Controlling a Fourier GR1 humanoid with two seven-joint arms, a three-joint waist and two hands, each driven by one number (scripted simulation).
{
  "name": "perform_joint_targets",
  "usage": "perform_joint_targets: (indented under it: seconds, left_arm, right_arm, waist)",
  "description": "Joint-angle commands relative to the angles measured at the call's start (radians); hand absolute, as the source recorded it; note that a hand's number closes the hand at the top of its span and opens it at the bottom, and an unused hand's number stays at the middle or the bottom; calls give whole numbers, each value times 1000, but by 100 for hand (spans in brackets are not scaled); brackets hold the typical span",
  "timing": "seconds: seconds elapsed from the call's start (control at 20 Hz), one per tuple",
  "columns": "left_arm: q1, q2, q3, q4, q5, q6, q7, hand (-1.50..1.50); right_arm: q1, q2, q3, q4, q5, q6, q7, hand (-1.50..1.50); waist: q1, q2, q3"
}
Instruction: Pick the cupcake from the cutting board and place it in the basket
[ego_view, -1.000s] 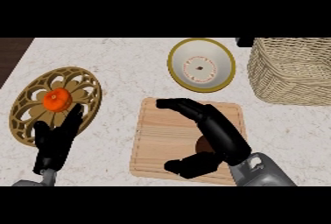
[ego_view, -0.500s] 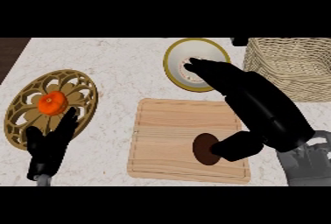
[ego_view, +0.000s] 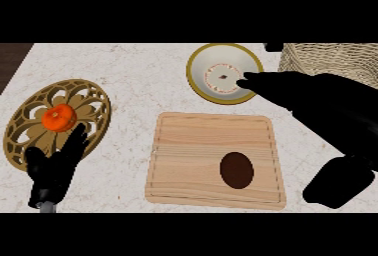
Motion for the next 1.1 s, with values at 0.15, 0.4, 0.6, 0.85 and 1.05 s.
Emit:
perform_joint_targets:
  seconds: [0.15,0.4,0.6,0.85,1.05]
  left_arm:
    - [122,-7,-36,78,4,-38,22,0]
    - [99,-26,-48,62,-11,-13,62,0]
    - [62,-18,-26,98,-15,-30,56,0]
    - [64,-24,-13,97,-6,-40,58,0]
    - [62,-43,-22,125,-25,-38,39,0]
  right_arm:
    - [-38,-122,-51,-9,-214,131,99,-150]
    - [-36,-103,1,-48,-255,46,162,-150]
    - [3,-108,-13,-56,-234,23,120,-150]
    - [79,-57,54,-113,-145,-47,115,-150]
    - [108,-18,83,-123,-71,-73,103,-150]
  waist:
    - [17,15,-13]
    - [22,16,-13]
    - [22,22,-11]
    - [23,24,-10]
    - [24,26,-10]
